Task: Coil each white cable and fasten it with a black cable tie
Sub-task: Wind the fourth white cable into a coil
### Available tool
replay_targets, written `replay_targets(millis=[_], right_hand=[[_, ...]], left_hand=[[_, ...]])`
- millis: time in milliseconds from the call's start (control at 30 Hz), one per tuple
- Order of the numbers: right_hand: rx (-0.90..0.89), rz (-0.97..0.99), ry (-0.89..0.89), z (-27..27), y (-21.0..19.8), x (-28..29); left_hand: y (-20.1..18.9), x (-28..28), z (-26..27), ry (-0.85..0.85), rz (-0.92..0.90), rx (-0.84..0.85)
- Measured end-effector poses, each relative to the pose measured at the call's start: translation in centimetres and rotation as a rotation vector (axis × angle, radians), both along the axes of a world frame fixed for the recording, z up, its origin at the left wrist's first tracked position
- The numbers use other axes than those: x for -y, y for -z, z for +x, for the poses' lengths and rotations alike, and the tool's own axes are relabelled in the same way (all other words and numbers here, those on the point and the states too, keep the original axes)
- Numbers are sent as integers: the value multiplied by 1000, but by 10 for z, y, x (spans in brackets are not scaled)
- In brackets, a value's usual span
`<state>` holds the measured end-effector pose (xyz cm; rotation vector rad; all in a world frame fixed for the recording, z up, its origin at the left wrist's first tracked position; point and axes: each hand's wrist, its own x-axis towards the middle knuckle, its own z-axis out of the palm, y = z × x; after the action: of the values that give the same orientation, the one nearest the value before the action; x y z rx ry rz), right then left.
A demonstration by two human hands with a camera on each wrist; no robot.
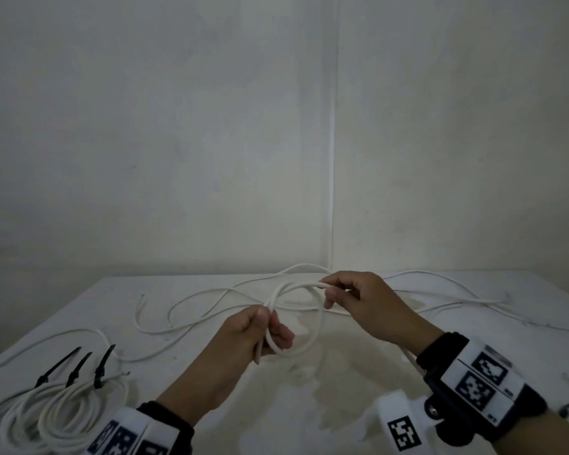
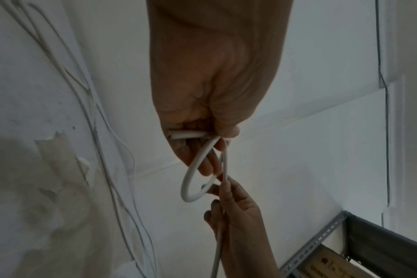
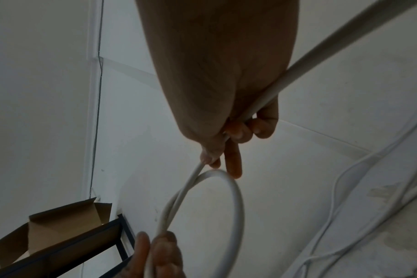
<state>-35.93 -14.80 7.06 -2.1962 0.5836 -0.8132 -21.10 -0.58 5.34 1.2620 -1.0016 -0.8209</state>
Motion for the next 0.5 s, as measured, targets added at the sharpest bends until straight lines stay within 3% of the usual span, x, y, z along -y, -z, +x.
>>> replay_targets(millis=[167, 367, 433, 500], right_hand=[[80, -12, 117, -7, 7, 12], [39, -171, 273, -24, 23, 34], [-13, -249, 322, -29, 30, 40], [-58, -461, 365, -28, 37, 39]], left_hand=[[0, 3, 16, -108, -103, -145], [-7, 1, 43, -267, -239, -313], [-8, -3, 53, -286, -231, -303], [-6, -4, 53, -283, -191, -215]])
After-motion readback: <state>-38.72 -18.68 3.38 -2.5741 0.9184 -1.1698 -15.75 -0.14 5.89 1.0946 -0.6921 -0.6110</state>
